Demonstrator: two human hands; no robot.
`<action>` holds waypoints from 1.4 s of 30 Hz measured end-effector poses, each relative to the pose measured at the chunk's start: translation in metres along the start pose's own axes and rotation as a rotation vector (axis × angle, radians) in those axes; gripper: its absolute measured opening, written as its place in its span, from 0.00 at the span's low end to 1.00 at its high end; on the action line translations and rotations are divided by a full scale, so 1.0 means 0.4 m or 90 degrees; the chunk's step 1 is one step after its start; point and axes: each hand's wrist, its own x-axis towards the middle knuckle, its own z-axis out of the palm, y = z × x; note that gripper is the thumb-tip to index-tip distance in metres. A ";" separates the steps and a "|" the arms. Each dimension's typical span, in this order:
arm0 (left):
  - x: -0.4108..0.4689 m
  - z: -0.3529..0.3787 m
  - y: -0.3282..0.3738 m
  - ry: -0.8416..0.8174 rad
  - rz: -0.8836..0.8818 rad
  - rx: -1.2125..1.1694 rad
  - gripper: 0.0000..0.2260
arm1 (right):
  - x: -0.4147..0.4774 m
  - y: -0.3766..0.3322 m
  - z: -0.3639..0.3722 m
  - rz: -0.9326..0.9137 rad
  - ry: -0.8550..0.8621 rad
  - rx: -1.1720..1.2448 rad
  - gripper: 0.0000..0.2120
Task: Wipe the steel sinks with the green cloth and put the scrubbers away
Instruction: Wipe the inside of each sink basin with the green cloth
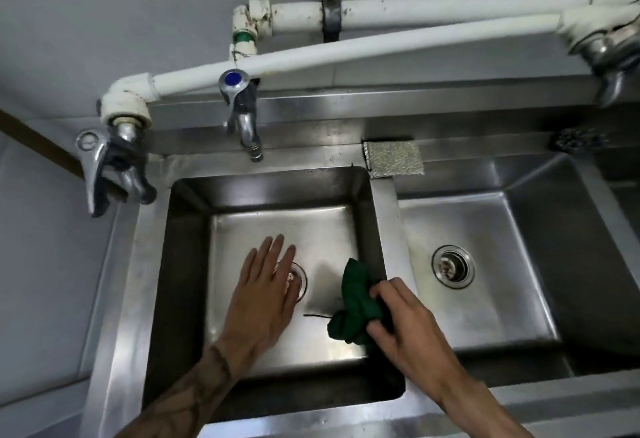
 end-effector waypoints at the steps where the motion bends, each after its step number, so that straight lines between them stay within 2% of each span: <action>1: 0.014 0.005 0.042 -0.004 -0.007 -0.015 0.25 | -0.004 0.003 -0.036 0.004 0.026 0.036 0.13; 6: 0.082 0.039 0.279 0.003 -0.046 -0.073 0.24 | -0.011 0.136 -0.213 0.050 0.116 0.174 0.09; 8: 0.117 0.051 0.371 0.006 -0.048 -0.087 0.24 | -0.009 0.207 -0.278 0.065 0.130 0.198 0.12; 10: 0.165 0.067 0.450 0.007 -0.054 -0.105 0.25 | 0.006 0.285 -0.327 0.077 0.141 0.191 0.14; 14: 0.261 0.108 0.538 0.003 -0.092 -0.120 0.28 | 0.087 0.430 -0.345 0.090 0.115 0.118 0.12; 17: 0.327 0.138 0.555 0.030 -0.125 -0.102 0.30 | 0.179 0.513 -0.308 0.085 0.075 0.056 0.11; 21: 0.370 0.183 0.539 0.077 -0.120 -0.062 0.28 | 0.310 0.611 -0.207 0.072 0.046 0.003 0.12; 25: 0.379 0.211 0.534 0.132 -0.123 -0.043 0.27 | 0.403 0.682 -0.116 0.119 0.020 -0.057 0.21; 27: 0.379 0.213 0.530 0.136 -0.131 -0.039 0.26 | 0.419 0.701 -0.087 0.129 0.028 -0.110 0.22; 30: 0.369 0.215 0.530 0.128 -0.148 -0.029 0.26 | 0.422 0.723 -0.053 0.050 0.040 -0.191 0.21; 32: 0.371 0.218 0.531 0.124 -0.150 -0.017 0.27 | 0.437 0.742 -0.037 0.005 0.037 -0.225 0.25; 38: 0.377 0.227 0.537 0.115 -0.158 0.014 0.30 | 0.472 0.801 0.028 -0.114 0.012 -0.200 0.31; 42: 0.376 0.227 0.537 0.111 -0.160 0.009 0.30 | 0.463 0.811 0.059 -0.119 0.015 -0.196 0.32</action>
